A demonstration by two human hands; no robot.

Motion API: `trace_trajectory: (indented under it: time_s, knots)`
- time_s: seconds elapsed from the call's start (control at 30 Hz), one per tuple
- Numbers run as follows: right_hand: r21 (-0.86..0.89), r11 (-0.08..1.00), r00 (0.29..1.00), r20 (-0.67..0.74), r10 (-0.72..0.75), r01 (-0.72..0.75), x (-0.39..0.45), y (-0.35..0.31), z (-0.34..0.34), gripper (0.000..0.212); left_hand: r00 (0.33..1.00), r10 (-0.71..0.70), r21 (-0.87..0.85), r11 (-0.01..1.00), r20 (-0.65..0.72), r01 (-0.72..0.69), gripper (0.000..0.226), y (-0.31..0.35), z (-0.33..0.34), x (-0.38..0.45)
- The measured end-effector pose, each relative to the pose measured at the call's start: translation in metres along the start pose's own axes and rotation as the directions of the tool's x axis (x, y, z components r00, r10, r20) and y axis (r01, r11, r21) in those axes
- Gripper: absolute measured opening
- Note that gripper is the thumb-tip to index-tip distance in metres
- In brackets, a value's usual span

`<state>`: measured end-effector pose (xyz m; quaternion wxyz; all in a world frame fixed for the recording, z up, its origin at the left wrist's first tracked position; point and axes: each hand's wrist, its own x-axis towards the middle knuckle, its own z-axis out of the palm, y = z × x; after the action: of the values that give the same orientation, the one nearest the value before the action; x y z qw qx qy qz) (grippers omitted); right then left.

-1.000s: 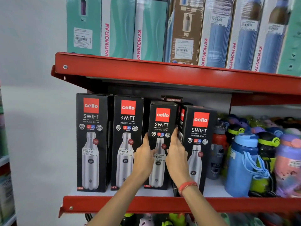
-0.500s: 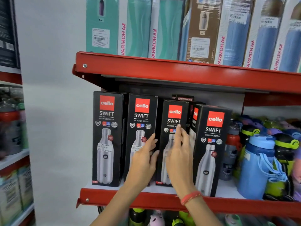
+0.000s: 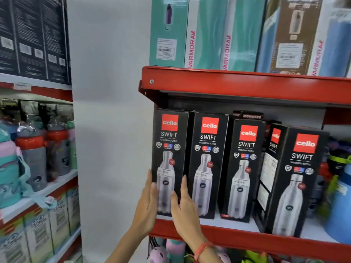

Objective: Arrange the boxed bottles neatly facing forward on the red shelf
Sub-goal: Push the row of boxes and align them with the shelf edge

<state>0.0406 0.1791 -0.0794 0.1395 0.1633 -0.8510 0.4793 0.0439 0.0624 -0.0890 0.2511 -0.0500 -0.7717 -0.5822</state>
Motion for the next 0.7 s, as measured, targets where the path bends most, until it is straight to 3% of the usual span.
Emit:
trace_trajectory:
  time_s: [0.17, 0.37, 0.53, 0.6, 0.7]
  knots:
    - [0.001, 1.000, 0.997, -0.077, 0.022, -0.022, -0.009, 0.001, 0.000, 0.062, 0.996, -0.001, 0.012, 1.000, 0.087, 0.000, 0.047, 0.001, -0.017, -0.010]
    - [-0.049, 0.999, 0.995, -0.103, 0.014, -0.019, -0.035, 0.000, -0.004, 0.059, 0.993, 0.035, -0.015, 0.999, 0.114, -0.033, 0.056, 0.004, -0.032, -0.033]
    - [-0.082, 0.997, 0.997, -0.077, -0.020, 0.014, -0.034, -0.001, -0.008, 0.058, 0.991, 0.018, 0.037, 0.999, 0.136, -0.023, 0.047, 0.010, -0.031, -0.036]
    - [-0.067, 0.998, 0.996, -0.090, -0.021, 0.015, -0.034, 0.000, -0.012, 0.057, 0.998, 0.039, 0.108, 0.993, 0.040, -0.043, 0.051, 0.006, -0.026, -0.039]
    - [-0.048, 0.999, 0.964, -0.266, -0.028, 0.016, -0.035, 0.012, -0.028, 0.054, 0.930, 0.300, 0.313, 0.923, -0.215, -0.225, 0.043, 0.010, -0.004, -0.051]
